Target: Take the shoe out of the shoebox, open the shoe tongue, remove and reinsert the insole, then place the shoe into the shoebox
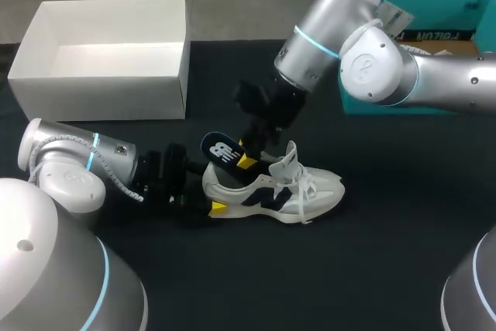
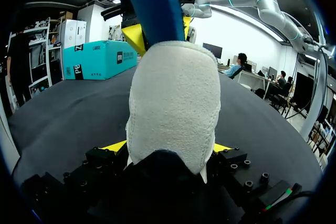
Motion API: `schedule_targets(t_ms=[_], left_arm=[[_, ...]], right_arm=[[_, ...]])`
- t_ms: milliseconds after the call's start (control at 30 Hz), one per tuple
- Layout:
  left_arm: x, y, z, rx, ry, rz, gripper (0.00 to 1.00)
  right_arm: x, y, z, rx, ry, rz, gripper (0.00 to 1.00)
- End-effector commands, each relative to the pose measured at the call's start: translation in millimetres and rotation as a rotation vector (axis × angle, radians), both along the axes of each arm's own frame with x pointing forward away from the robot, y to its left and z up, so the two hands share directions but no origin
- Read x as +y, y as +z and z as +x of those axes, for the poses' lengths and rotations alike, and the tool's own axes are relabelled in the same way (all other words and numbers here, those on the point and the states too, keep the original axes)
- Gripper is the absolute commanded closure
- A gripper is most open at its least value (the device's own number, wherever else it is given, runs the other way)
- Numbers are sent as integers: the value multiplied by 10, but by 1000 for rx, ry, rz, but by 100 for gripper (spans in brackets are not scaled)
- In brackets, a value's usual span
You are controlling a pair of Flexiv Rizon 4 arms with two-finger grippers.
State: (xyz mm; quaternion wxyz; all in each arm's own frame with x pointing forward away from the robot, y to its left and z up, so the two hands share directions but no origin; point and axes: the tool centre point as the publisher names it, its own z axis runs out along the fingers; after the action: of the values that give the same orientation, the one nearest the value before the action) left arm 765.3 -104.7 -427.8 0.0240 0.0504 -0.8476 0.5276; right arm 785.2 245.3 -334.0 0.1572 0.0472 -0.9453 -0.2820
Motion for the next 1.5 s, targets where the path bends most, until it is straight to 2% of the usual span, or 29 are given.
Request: schedule_targets(t_ms=[33,333,467,733,1133,1500], left_arm=[[-3,-39,1,0,1,0,100],[-3,-39,1,0,1,0,100],[-3,-39,1,0,1,0,100],[-3,-39,1,0,1,0,100],[-3,-39,1,0,1,0,100],[-3,-39,1,0,1,0,100]], right_arm=[[23,-6,29,4,3,-7,100],[81,145,82,3,7,-1,100],[165,247,134,-15,13,10,100],[297,322,240,-36,4,29,100],[401,570,356,-96,-73,159,100],[401,570,356,-96,-73,159,100]])
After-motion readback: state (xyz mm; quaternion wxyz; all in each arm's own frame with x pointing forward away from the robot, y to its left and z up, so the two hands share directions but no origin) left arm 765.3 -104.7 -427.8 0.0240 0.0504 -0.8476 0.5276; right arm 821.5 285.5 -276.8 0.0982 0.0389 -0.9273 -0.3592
